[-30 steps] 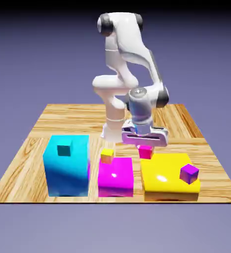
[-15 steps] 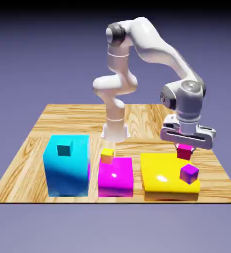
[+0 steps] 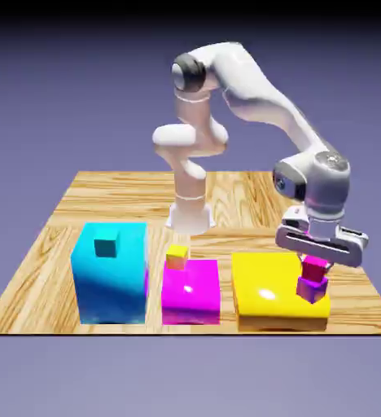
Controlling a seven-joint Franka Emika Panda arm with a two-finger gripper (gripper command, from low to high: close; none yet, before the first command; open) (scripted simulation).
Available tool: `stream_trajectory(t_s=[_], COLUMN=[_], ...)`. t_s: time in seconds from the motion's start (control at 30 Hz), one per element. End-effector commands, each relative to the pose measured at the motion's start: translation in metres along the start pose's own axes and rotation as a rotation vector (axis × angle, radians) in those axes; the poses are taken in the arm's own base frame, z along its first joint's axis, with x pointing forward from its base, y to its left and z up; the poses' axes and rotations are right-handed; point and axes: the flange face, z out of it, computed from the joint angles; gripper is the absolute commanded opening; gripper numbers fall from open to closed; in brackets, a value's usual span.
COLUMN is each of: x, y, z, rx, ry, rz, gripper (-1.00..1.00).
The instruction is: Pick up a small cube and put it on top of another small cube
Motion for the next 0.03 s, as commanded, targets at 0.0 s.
stream_trajectory(t_s=[0.0], x=[0.0000], y=[0.0000], z=[0.0000], rx=[0.000], ry=[0.000], rz=[0.000], gripper=[1.00])
